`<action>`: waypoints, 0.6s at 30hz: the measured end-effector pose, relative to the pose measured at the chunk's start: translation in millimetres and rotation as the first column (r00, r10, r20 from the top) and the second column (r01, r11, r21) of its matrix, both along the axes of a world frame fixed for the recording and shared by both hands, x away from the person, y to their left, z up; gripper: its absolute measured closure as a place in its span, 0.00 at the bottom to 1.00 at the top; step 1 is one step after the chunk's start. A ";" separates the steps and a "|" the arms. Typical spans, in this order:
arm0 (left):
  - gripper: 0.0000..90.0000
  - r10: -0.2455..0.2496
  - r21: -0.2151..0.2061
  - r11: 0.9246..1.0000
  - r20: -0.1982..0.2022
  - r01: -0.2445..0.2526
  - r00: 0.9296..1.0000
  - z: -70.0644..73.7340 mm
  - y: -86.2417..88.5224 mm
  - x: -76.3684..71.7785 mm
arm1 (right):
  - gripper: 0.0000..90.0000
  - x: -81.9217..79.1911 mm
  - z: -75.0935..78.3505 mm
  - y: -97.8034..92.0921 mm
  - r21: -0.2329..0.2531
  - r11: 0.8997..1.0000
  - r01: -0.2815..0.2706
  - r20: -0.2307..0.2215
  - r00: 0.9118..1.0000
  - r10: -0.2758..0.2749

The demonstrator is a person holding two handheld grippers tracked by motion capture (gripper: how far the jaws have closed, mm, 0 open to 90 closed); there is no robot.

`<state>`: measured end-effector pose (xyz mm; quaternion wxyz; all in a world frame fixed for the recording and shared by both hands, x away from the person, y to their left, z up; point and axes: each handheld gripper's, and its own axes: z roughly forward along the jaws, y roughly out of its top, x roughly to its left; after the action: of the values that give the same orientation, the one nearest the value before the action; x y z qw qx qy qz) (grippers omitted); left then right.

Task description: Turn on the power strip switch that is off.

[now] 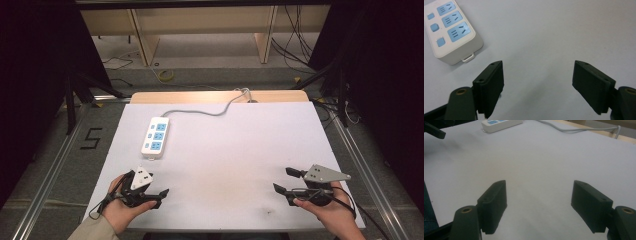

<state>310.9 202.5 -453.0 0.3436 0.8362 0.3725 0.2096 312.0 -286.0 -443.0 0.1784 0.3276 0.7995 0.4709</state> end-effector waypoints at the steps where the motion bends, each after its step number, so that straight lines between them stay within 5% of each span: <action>1: 0.28 -0.005 -0.002 1.000 0.000 0.005 1.000 0.1 -0.7 -0.4 | 0.32 -0.1 0.1 0.1 0.002 1.000 0.000 0.001 1.000 0.000; 8: 0.29 -0.028 0.001 1.000 0.011 0.028 1.000 0.9 -3.7 -2.2 | 0.32 -1.0 0.9 1.1 -0.003 1.000 0.000 0.002 1.000 0.000; 18: 0.54 -0.081 -0.013 0.997 0.049 0.082 0.995 5.2 -8.3 -3.0 | 0.32 -0.2 0.1 1.4 -0.002 1.000 -0.002 0.000 1.000 0.002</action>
<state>307.9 194.2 -447.8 0.3673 0.8427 0.3312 0.2128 311.8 -284.5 -442.9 0.1783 0.3266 0.8002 0.4703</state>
